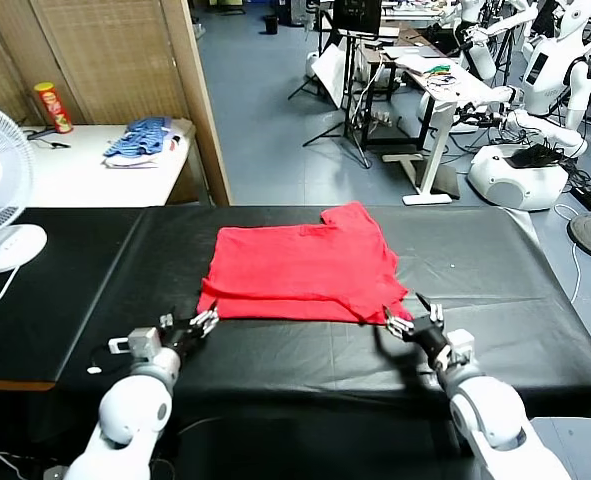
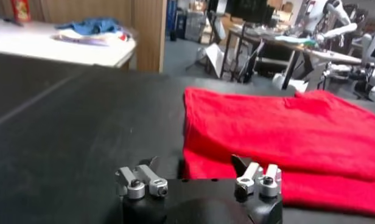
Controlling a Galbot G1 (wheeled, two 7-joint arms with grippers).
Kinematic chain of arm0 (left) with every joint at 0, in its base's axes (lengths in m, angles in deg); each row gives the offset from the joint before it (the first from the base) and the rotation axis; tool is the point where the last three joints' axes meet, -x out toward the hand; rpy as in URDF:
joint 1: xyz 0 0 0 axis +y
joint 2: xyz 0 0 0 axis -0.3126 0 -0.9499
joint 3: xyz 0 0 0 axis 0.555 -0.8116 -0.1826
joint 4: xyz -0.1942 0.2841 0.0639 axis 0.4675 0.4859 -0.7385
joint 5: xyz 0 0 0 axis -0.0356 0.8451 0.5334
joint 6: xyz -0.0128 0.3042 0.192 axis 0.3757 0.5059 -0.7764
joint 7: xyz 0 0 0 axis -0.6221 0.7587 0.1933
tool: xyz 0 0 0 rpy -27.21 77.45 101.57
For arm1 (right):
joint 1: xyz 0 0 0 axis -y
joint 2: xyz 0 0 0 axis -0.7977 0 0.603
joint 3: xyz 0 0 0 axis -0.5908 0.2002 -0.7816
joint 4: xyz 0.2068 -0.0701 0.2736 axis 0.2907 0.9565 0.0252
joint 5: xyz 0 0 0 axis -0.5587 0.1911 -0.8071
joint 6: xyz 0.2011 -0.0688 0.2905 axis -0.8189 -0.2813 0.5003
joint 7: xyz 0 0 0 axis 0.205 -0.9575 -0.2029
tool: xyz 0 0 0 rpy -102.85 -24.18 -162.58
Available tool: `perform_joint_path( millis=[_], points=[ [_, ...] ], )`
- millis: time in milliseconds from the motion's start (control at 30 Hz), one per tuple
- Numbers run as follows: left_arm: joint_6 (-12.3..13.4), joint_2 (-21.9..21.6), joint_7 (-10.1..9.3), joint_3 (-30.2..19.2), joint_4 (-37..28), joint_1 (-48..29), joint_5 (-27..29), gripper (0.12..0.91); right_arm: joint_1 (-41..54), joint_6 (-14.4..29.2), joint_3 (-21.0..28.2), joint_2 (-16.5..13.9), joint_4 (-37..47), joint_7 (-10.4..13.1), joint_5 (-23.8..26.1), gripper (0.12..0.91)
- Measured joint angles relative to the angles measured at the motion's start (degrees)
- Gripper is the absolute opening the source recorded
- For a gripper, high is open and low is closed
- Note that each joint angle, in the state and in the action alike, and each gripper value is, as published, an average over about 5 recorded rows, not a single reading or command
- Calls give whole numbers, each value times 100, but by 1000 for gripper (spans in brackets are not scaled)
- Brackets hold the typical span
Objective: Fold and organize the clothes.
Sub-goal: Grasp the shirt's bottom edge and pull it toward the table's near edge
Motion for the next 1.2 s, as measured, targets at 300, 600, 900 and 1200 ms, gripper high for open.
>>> perform_joint_path(
  millis=[300,600,900,1200],
  points=[
    [21,33,116,57,-150,-7,-50,493,-211,-172,-98,81,-168,192,-55,131],
    [-177,-171,-34,33,319,367,131,129,-1030,-890,-301,168,-1171,526,145,134],
    [-281,-623,-50,212,1136,1203,198,127,-1749,-1214,-433,237,-1823,632,152,220],
    [-627,-880,-290,381,1747,1756,181,324,-2196,-1774,-798,55,-2652,618,-126,692]
  ],
)
